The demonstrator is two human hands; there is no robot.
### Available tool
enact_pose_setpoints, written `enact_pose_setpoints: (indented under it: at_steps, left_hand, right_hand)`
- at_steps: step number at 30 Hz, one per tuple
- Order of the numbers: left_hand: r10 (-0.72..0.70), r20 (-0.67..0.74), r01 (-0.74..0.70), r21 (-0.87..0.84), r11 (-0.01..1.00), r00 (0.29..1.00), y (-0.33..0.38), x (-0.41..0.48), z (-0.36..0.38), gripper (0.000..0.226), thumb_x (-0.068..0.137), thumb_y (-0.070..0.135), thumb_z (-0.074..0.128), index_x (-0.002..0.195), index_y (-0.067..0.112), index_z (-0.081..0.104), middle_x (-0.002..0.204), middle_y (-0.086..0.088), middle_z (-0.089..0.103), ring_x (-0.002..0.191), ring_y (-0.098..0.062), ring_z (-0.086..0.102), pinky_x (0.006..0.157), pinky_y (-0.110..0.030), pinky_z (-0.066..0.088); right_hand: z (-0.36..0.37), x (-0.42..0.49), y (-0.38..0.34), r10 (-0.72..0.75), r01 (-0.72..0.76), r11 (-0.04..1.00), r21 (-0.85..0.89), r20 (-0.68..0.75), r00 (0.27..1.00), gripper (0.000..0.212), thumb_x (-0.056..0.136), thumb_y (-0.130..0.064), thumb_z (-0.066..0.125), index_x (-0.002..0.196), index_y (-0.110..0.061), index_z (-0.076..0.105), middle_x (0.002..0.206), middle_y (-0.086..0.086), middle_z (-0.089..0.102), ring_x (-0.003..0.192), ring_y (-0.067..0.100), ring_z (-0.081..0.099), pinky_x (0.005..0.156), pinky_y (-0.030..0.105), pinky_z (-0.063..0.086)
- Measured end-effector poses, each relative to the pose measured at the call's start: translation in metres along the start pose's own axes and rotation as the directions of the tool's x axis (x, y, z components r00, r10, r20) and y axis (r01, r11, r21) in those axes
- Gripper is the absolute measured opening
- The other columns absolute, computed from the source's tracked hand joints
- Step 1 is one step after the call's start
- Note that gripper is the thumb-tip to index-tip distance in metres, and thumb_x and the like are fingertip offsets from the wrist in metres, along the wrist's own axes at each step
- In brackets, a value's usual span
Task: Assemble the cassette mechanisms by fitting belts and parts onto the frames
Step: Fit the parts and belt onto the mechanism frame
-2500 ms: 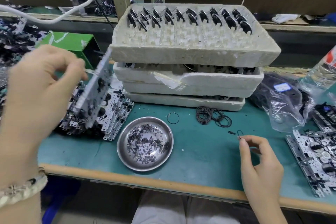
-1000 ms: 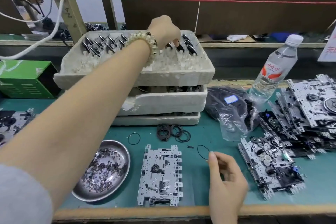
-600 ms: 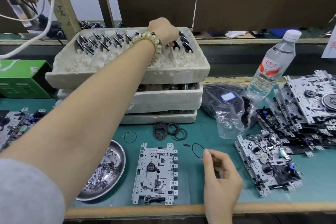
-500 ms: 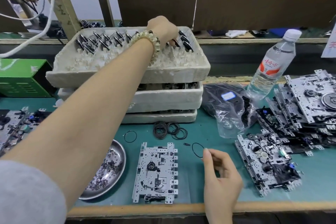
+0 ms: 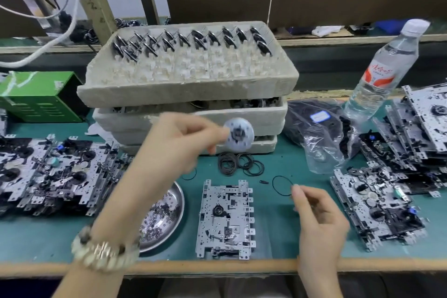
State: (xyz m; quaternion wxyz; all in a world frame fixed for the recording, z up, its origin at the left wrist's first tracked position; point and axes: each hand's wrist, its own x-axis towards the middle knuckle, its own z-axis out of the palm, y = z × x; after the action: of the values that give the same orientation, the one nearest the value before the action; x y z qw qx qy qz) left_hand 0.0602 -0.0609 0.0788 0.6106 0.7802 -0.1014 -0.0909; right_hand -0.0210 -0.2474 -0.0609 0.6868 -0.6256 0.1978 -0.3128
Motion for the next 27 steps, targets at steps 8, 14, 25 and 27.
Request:
enact_pose_setpoints:
  at_steps: [8,14,25,27]
  left_hand:
    - [-0.164,0.065,0.175,-0.216,0.961,0.984,-0.043,-0.054,0.004,0.026,0.071,0.034,0.073,0.052,0.018,0.066,0.044,0.007,0.046,0.034,-0.006,0.020,0.035,-0.012,0.018]
    - [-0.173,0.089,0.192,-0.307,0.932,0.981,-0.057,-0.063,0.007,0.028,0.071,0.038,0.072,0.058,0.013,0.068,0.048,0.008,0.047,0.034,-0.004,0.019,0.035,-0.012,0.019]
    - [-0.173,0.125,0.205,-0.320,0.925,0.977,-0.067,-0.065,0.001,0.032,0.079,0.034,0.081,0.055,0.018,0.066,0.050,0.008,0.046,0.035,-0.005,0.018,0.037,-0.012,0.018]
    - [-0.145,0.127,0.178,-0.309,0.934,0.981,-0.071,-0.065,0.000,0.028,0.080,0.033,0.077,0.057,0.019,0.068,0.050,0.009,0.047,0.035,-0.005,0.020,0.038,-0.011,0.019]
  right_hand:
    - [0.012,-0.009,-0.072,0.143,-0.299,0.889,0.346,0.410,0.901,0.025,0.061,-0.037,0.084,0.068,-0.017,0.070,0.071,0.002,0.058,0.068,0.011,0.053,0.069,0.020,0.047]
    - [0.032,-0.025,-0.076,0.062,-0.132,0.981,0.144,0.408,0.911,0.019,0.066,-0.021,0.079,0.059,-0.010,0.066,0.058,-0.002,0.056,0.060,0.009,0.051,0.061,0.014,0.044]
    - [0.038,-0.030,-0.061,-0.350,0.463,0.835,-0.297,0.363,0.864,0.017,0.076,-0.013,0.075,0.062,-0.015,0.067,0.065,-0.010,0.059,0.067,0.014,0.054,0.064,0.018,0.039]
    - [0.035,-0.027,-0.061,-0.357,0.474,0.818,-0.327,0.357,0.863,0.021,0.078,-0.011,0.077,0.061,-0.015,0.065,0.065,-0.007,0.058,0.066,0.014,0.054,0.064,0.018,0.038]
